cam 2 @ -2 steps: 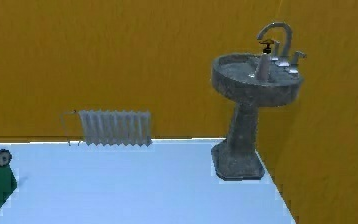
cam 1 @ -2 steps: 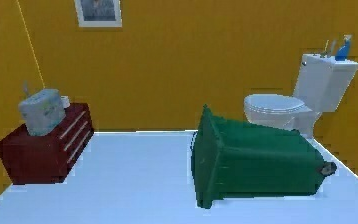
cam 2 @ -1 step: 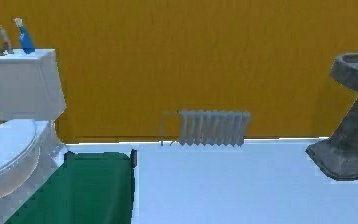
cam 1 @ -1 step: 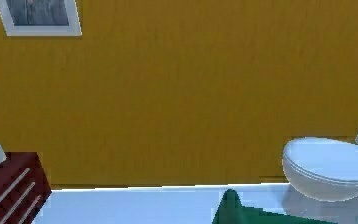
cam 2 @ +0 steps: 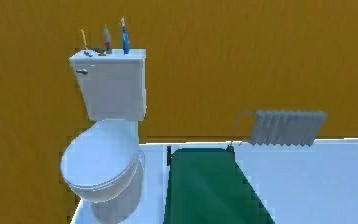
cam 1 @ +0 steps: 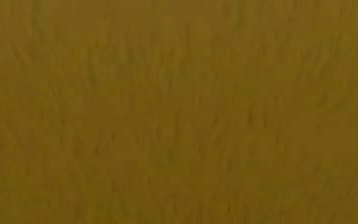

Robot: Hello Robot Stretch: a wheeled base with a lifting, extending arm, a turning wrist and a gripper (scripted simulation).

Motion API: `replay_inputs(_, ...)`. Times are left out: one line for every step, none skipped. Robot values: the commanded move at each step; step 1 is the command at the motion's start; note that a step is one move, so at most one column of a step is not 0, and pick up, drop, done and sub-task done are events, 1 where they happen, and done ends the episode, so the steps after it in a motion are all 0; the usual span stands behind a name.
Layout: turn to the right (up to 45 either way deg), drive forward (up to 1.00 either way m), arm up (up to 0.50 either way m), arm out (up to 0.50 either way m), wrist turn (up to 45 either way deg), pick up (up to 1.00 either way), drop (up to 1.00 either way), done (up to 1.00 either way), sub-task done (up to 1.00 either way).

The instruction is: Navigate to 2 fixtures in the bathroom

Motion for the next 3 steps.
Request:
replay_inputs(45.0, 0.0, 0.0, 0.0, 0.0, 0.0, 0.0, 0.0, 0.0)
replay_inputs(24.0, 0.0, 0.0, 0.0, 0.0, 0.0, 0.0, 0.0, 0.0)
replay_inputs(0.0, 0.0, 0.0, 0.0, 0.0, 0.0, 0.0, 1.0, 0.0)
